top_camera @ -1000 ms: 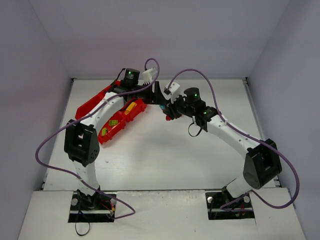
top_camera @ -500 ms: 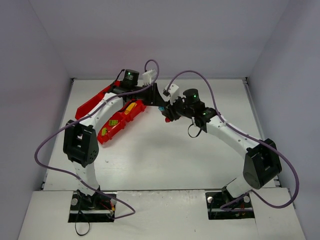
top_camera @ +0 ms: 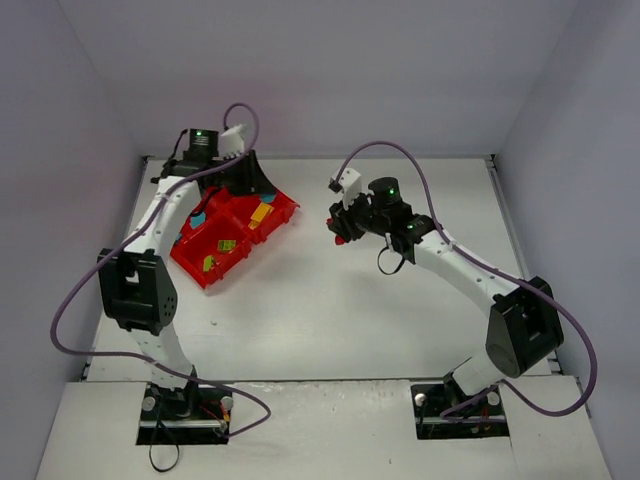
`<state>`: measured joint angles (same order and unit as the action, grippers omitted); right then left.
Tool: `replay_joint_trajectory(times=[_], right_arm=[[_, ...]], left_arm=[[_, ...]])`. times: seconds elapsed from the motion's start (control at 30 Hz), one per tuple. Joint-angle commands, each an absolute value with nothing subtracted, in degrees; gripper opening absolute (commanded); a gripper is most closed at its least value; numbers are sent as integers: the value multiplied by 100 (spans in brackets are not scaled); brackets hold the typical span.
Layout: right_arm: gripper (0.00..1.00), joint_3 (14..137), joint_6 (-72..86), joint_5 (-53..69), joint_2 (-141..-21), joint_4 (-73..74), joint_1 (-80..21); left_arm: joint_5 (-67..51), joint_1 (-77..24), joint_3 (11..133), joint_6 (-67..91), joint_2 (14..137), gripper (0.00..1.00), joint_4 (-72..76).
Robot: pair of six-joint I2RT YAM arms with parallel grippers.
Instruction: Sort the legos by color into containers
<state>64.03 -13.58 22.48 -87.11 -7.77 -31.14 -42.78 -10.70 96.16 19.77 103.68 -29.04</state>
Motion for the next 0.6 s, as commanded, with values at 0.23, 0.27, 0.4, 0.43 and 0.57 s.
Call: replay_joint_trajectory(times=[0.23, 0.27, 0.4, 0.43, 0.57], right_arm=[[0, 6504, -1362, 2004, -8666, -976, -3111], [0, 6504, -1336, 1987, -8666, -967, -3111], [0, 6478, -1248, 2021, -8640, -976, -3094], [0, 6478, -1239, 2048, -8631, -976, -3085], [0, 6469, -1187, 2074, -8613, -976, -3067]], left_arm=[[-740, -27, 9264, 1687, 9483, 0, -2937], [-590, 217, 9203, 1722, 9501, 0, -2866], [-124, 395, 8886, 1810, 9711, 0, -2444], [-1, 404, 8886, 1811, 9764, 0, -2339], [395, 413, 8956, 1749, 10089, 0, -2110]])
